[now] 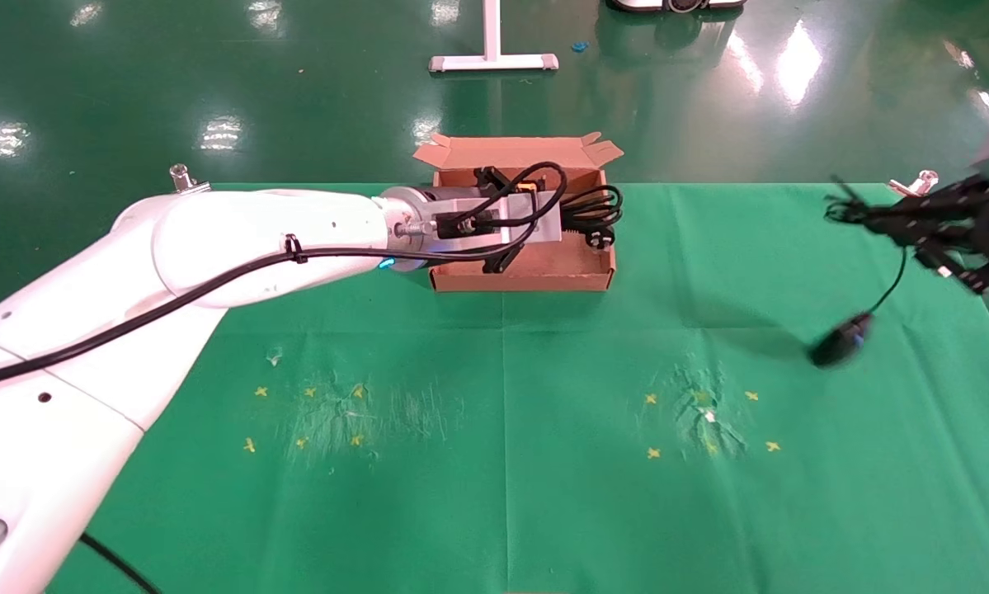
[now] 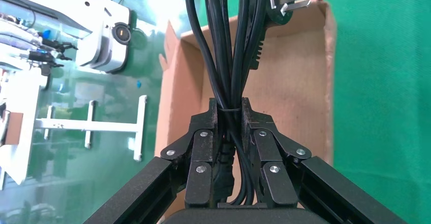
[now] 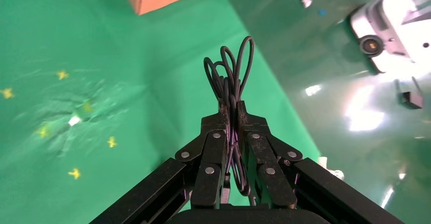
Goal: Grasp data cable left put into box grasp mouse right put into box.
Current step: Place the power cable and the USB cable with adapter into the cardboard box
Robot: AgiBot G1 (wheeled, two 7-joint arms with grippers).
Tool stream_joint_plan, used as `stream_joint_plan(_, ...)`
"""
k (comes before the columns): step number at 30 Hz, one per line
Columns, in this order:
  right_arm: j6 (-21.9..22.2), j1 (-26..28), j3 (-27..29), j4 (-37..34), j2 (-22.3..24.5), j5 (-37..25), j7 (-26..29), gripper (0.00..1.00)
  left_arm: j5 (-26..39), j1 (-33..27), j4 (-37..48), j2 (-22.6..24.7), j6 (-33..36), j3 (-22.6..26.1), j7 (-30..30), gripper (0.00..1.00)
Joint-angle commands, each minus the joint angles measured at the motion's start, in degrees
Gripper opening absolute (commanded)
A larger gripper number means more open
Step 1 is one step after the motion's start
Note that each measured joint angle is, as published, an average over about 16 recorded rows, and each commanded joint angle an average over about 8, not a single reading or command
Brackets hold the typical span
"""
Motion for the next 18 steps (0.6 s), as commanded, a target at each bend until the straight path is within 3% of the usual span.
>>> stream_joint_plan(1, -0.2, 0.7, 0.9, 0.0, 1.0, 1.1, -0.1, 0.0, -1.9, -0.6, 1.2, 0.0, -1.6, 2.6, 0.7, 1.0)
stream_joint_plan(12, 2.8, 1.1, 3.0, -0.3, 0.2, 4.1, -0.8, 0.0, -9.1, -3.6, 5.1, -1.1, -4.5, 9.9, 1.3, 1.0)
stream_joint_plan(18, 3.1, 1.6, 2.8, -0.4, -1.4, 4.3, -1.7, 0.0, -11.6, -5.4, 5.7, -7.4, -2.9, 8.8, 0.2, 1.0)
